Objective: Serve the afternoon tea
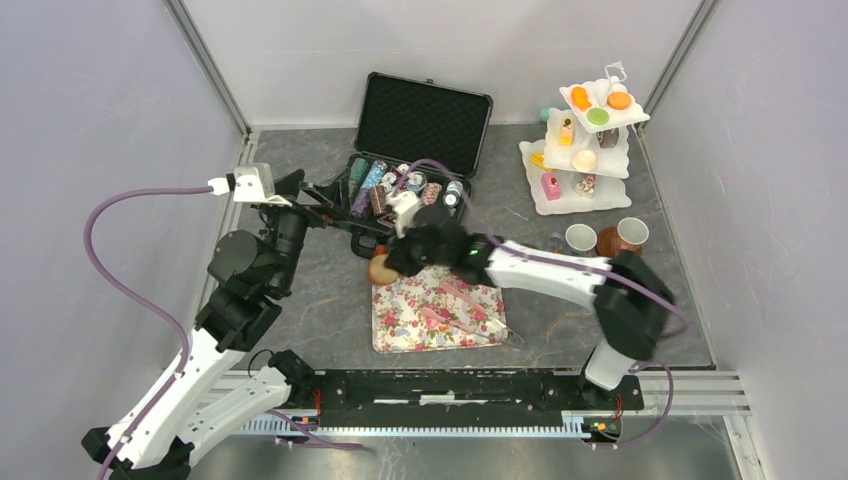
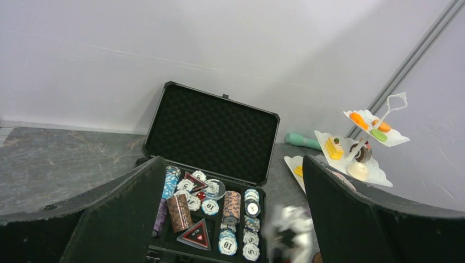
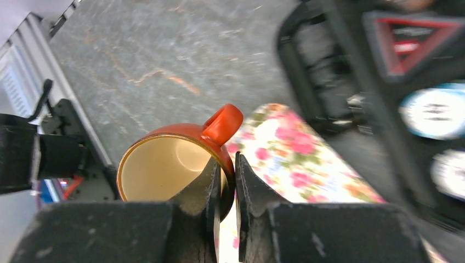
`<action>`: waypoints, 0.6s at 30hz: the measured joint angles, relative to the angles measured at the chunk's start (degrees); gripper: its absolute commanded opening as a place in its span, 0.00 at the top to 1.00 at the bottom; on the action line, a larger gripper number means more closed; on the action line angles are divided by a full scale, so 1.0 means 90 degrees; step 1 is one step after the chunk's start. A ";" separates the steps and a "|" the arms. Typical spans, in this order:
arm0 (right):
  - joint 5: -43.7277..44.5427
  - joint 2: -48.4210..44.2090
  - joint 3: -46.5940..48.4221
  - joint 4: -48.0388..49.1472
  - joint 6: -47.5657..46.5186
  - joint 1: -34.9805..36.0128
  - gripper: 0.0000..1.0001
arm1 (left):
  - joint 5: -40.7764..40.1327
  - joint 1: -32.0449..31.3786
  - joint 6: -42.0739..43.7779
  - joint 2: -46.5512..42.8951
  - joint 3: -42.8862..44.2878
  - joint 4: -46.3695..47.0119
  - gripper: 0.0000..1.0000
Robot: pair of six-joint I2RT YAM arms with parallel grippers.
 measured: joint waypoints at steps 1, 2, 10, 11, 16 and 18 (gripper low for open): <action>0.0002 -0.0369 -0.0238 -0.0022 -0.0199 -0.0187 1.00 | -0.0005 0.0000 0.0005 -0.0017 0.0000 0.0002 0.00; 0.0066 -0.0731 -0.0447 -0.0075 -0.0437 -0.0335 1.00 | -0.0017 0.0002 0.0010 -0.0032 0.0000 0.0007 0.00; 0.0804 -0.3167 -0.1292 -0.1574 -0.3172 -0.0612 1.00 | 0.0138 0.0100 0.0010 0.0112 0.0007 0.0022 0.00; 0.0925 -0.3451 -0.1506 -0.1722 -0.3475 -0.0690 1.00 | 0.0155 0.0100 0.0010 0.0126 0.0007 0.0015 0.00; 0.1008 -0.4444 -0.2584 -0.2504 -0.5323 -0.1736 1.00 | 0.0243 0.0134 0.0007 0.0163 0.0007 0.0000 0.00; 0.0719 -0.4374 -0.2662 -0.2786 -0.5790 -0.2336 1.00 | 0.0299 0.0141 0.0007 0.0160 0.0007 0.0000 0.00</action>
